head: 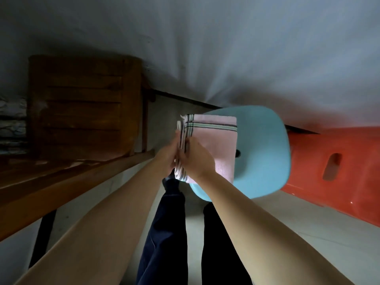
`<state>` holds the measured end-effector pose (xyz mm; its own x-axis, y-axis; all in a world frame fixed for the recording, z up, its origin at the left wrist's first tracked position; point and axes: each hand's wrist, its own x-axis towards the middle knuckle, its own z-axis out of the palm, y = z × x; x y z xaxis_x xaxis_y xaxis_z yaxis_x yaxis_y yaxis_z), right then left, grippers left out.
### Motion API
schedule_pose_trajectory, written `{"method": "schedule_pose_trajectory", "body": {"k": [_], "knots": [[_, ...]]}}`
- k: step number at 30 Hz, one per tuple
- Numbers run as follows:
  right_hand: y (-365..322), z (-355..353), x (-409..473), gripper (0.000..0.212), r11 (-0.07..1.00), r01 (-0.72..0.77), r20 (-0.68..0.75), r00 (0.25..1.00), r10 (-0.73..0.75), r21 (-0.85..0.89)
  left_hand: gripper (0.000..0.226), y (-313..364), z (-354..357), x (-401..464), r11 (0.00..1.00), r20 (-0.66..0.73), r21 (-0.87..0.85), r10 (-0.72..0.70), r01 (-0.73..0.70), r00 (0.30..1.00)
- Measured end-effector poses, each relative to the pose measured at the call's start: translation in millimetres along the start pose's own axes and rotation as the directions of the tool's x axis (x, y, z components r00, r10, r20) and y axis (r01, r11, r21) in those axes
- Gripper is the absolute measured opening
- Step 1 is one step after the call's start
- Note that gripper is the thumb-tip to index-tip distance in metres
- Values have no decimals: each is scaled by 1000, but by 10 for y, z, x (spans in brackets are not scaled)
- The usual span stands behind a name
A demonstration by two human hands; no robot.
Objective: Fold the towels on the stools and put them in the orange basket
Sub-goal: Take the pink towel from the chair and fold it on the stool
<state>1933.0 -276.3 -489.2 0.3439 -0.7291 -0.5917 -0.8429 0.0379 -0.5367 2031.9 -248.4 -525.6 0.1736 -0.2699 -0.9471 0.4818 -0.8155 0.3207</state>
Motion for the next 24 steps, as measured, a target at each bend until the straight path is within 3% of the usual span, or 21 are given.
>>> {"method": "schedule_pose_trajectory", "body": {"k": [2,4,6,8,10,12,14,18,21,24], "knots": [[145,-193,-31,25,998,-7,-125,992,15,63,77,27,77,-103,986,28,156,57,-61,998],[409,-413,-54,26,981,-68,-270,956,115,179,51,29,157,-184,947,61,287,130,-142,990],[697,-605,-72,33,941,-150,-322,913,250,303,41,0,203,-171,916,39,351,191,-192,981],[919,-678,-50,41,873,-231,-183,924,335,429,46,-32,253,-156,894,-8,402,222,-200,975],[1033,-643,-6,42,818,-276,32,953,301,504,55,-65,283,-109,886,-57,429,221,-176,974],[1076,-571,11,48,780,-309,147,951,273,544,52,-100,307,-103,873,-102,454,247,-176,964],[1078,-513,26,46,707,-343,188,938,291,619,48,-126,334,-107,896,-107,406,244,-181,964],[1014,-680,-61,37,453,-479,344,871,351,752,44,-64,398,-314,983,-34,159,100,-93,994],[1007,-925,-238,38,367,-455,365,885,290,812,45,36,474,-577,992,11,101,76,-77,997],[968,-1203,-426,32,322,-382,321,919,227,866,35,176,630,-877,990,80,16,141,-142,987]]}}
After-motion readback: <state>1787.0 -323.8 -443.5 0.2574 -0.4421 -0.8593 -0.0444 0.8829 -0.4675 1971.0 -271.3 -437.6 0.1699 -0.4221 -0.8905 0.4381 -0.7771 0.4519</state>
